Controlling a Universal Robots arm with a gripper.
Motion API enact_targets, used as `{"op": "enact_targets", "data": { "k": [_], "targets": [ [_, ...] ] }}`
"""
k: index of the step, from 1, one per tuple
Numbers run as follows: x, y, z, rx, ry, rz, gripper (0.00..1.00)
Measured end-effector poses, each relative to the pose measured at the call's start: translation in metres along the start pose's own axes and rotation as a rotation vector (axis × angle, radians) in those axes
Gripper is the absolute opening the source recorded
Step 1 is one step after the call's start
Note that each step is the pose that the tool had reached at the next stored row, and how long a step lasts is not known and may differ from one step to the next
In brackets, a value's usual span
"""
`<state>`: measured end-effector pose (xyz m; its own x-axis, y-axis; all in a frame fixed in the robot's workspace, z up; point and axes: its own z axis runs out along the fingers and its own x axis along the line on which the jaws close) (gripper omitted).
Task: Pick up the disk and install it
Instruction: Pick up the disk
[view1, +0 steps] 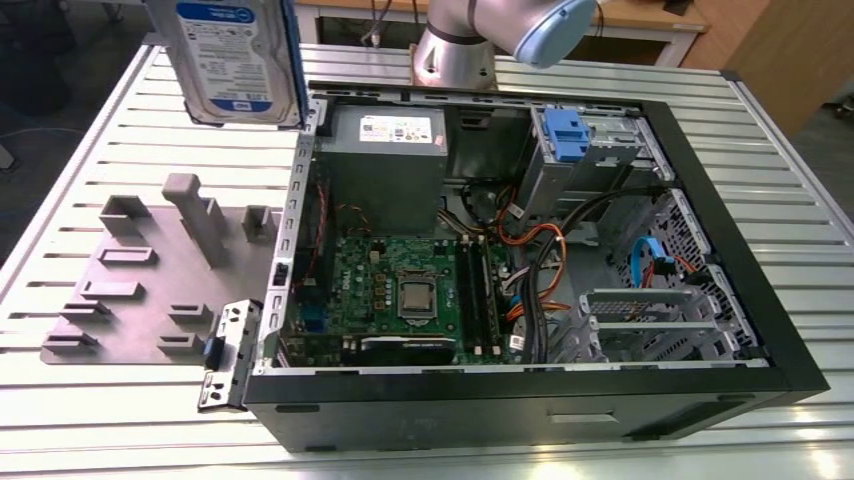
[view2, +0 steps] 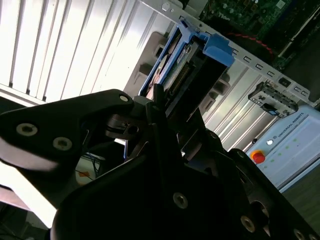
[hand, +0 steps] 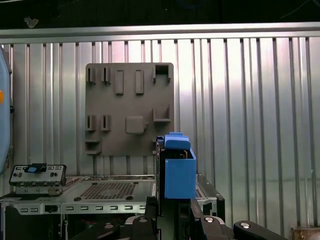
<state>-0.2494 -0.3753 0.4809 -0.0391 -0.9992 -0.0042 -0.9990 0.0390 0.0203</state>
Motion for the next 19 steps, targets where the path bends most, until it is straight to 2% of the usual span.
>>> {"op": "enact_targets", "data": {
  "k": [12,14,19],
  "targets": [
    [-0.0021,-0.054,-0.0004,-0.0001,0.0001,0.0,0.35],
    [-0.0022,-0.0581,-0.0004,-0.0001,0.0001,0.0,0.35],
    [-0.0023,-0.0598,-0.0003,-0.0001,0.0001,0.0,0.35]
  ]
}}
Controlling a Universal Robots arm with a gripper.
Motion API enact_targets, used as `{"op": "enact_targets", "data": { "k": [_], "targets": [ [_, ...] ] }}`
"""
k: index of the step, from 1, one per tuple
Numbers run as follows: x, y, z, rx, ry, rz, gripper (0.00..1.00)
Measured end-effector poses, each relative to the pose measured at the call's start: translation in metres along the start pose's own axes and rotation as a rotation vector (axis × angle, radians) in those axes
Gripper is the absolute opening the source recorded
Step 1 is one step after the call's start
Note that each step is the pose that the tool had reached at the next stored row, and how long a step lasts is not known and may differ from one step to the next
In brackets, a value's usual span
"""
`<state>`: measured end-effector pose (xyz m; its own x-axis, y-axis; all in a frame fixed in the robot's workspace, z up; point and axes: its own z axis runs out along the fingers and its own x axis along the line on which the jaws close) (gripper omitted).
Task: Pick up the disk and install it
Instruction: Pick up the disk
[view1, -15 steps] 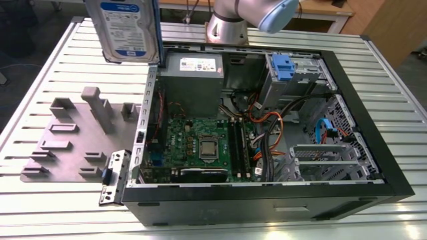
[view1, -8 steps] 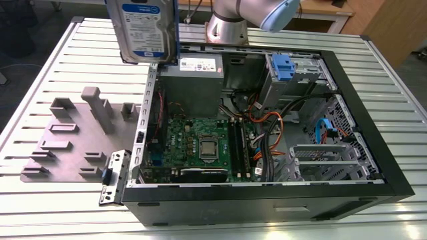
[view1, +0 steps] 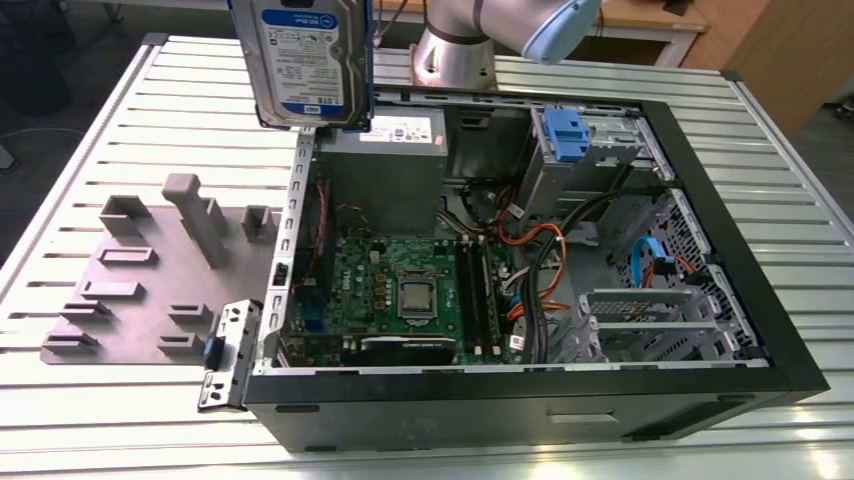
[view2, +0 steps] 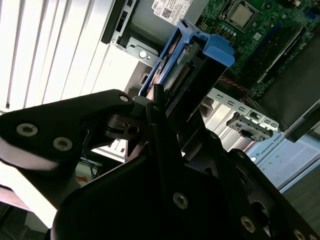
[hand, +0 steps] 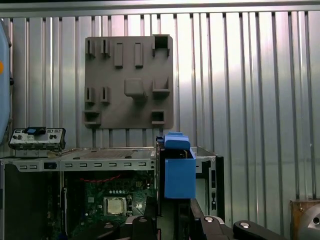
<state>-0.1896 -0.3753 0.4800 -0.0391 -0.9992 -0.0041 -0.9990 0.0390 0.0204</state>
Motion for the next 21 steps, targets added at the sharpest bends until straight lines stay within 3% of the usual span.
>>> {"op": "enact_targets", "data": {
  "k": [10,13,18,19,21],
  "targets": [
    [0.0,-0.0004,0.0,0.0,0.0,0.0,0.35],
    [-0.0002,-0.0044,0.0,-0.0002,0.0,0.0,0.35],
    [-0.0009,-0.0221,-0.0002,-0.0028,0.0001,0.0,0.35],
    [-0.0013,-0.0323,-0.0002,-0.0037,0.0001,0.0,0.35],
    [-0.0016,-0.0413,-0.0002,-0.0045,0.0002,0.0,0.35]
  ]
}}
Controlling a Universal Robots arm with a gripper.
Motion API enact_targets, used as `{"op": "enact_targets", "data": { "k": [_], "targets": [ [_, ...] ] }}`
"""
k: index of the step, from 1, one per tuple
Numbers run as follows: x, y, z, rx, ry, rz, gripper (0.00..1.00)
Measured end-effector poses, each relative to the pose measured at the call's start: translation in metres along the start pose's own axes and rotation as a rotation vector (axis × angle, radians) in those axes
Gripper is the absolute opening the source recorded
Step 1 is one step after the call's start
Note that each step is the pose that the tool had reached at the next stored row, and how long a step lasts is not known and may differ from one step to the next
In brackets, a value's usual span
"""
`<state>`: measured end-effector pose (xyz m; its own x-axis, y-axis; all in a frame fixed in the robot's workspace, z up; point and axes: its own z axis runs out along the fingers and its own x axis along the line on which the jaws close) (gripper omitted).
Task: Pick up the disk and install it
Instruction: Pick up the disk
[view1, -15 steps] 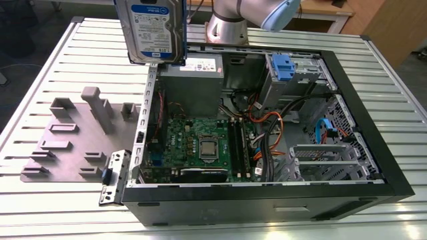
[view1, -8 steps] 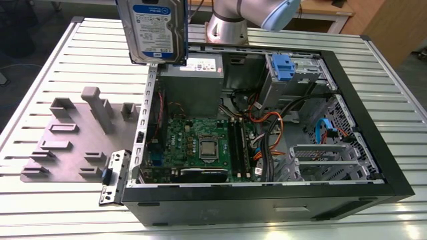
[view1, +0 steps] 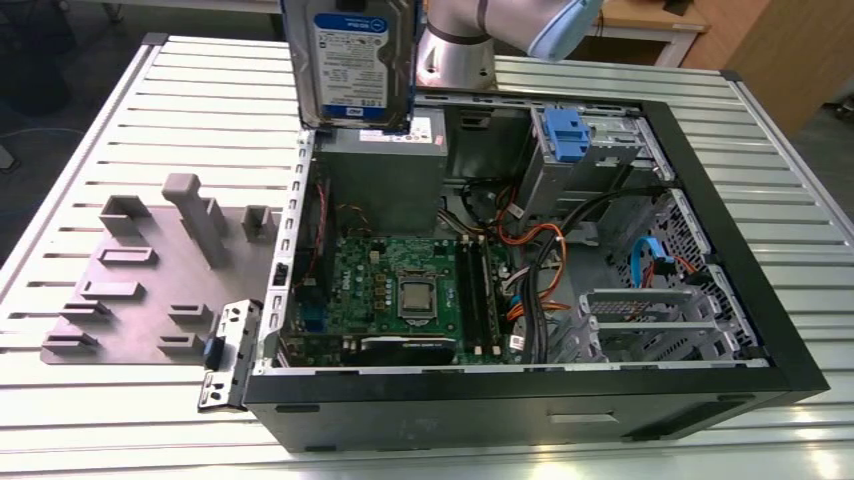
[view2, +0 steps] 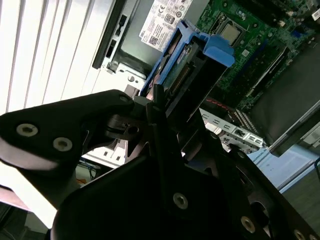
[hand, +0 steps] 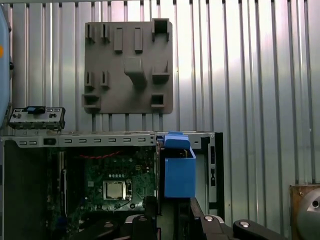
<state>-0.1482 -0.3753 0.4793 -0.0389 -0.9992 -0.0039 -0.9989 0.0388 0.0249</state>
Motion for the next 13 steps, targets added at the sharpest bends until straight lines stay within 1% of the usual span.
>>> {"op": "enact_targets", "data": {
  "k": [5,13],
  "targets": [
    [-0.0008,-0.0203,0.0,-0.0006,0.0,0.0,0.35],
    [-0.0023,-0.0566,0.0,-0.0019,0.0001,0.0,0.35]
  ]
}}
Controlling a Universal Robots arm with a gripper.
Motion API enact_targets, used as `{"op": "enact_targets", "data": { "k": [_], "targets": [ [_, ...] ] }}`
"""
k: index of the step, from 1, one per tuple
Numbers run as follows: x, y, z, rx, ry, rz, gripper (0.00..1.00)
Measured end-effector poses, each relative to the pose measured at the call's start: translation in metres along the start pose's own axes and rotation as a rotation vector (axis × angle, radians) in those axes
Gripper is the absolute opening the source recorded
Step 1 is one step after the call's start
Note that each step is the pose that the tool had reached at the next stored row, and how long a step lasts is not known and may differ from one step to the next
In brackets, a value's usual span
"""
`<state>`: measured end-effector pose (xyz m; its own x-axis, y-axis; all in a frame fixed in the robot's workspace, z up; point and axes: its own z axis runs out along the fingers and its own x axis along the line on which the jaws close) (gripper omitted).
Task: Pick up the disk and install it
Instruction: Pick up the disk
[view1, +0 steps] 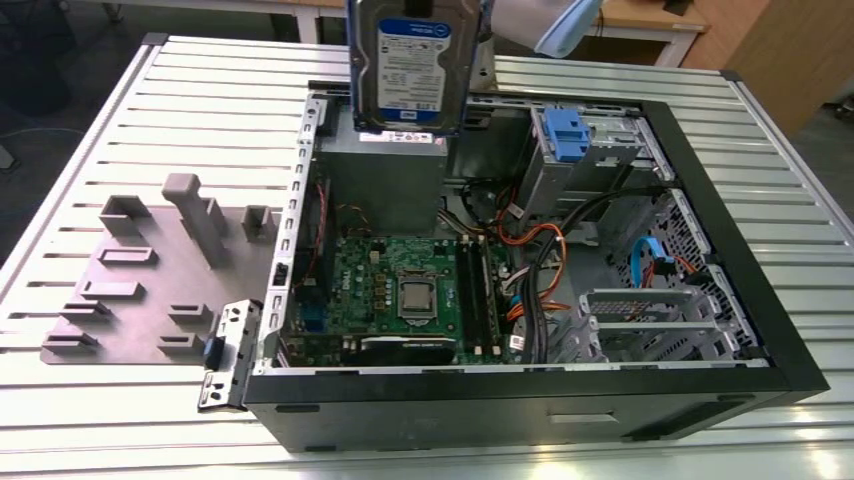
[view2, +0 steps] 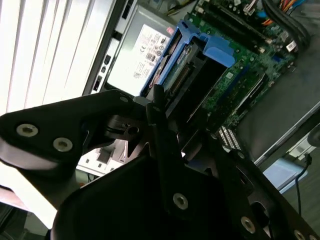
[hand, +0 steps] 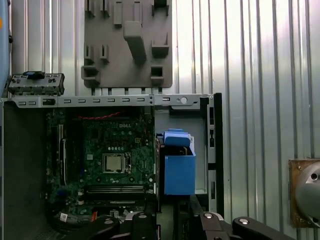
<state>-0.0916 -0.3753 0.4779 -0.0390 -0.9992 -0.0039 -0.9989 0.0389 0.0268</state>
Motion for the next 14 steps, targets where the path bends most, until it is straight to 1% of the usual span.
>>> {"op": "enact_targets", "data": {
  "k": [10,12,14],
  "targets": [
    [-0.0017,-0.0455,0.0003,-0.0021,0.0001,0.0,0.35],
    [-0.002,-0.0528,0.0004,-0.0022,0.0001,0.0,0.35],
    [-0.0022,-0.0574,0.0006,-0.0022,0.0,0.0,0.35]
  ]
}}
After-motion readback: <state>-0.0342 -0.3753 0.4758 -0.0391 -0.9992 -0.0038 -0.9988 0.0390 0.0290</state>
